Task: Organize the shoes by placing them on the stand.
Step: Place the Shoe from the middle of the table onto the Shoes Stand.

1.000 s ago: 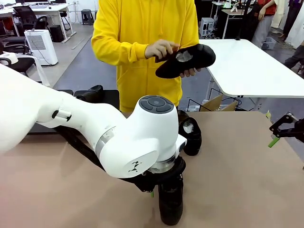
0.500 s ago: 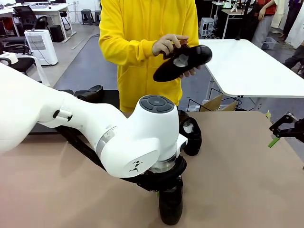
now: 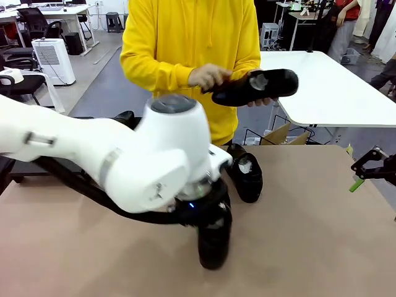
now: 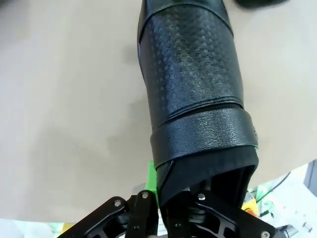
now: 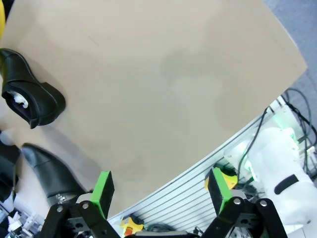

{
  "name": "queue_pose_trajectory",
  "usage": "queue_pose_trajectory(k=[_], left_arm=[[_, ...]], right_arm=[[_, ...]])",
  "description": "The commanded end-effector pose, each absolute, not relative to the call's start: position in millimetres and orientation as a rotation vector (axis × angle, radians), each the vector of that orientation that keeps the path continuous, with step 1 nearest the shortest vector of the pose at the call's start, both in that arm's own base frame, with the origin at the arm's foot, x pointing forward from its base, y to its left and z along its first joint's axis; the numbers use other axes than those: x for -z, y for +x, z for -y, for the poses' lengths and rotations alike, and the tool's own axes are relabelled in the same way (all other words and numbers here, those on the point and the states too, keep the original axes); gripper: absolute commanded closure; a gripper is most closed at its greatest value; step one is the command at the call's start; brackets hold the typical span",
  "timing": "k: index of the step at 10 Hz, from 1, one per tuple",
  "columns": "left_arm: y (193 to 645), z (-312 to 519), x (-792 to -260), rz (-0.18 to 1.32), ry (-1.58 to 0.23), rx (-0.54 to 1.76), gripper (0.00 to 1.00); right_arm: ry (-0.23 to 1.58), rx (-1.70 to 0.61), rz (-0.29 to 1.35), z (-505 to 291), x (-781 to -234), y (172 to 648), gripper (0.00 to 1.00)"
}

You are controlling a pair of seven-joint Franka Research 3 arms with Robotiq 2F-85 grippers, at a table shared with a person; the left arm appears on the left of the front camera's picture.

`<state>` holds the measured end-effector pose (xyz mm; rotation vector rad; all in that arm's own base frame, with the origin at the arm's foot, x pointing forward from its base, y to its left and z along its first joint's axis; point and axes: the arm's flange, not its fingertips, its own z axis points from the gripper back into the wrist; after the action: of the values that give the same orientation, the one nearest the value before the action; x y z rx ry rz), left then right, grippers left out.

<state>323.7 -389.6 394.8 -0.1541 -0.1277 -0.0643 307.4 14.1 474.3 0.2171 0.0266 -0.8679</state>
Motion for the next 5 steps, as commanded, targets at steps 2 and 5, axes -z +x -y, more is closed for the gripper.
queue_pose_trajectory(k=[2,5], left_arm=[[370,307,-422,0.286,-0.109,-0.003,1.00],[380,296,-429,0.261,-0.114,-0.006,1.00]], right_arm=[[0.218,0.849,-0.029,-14,-474,308,0.00],[0.218,0.849,-0.029,-14,-474,308,0.00]])
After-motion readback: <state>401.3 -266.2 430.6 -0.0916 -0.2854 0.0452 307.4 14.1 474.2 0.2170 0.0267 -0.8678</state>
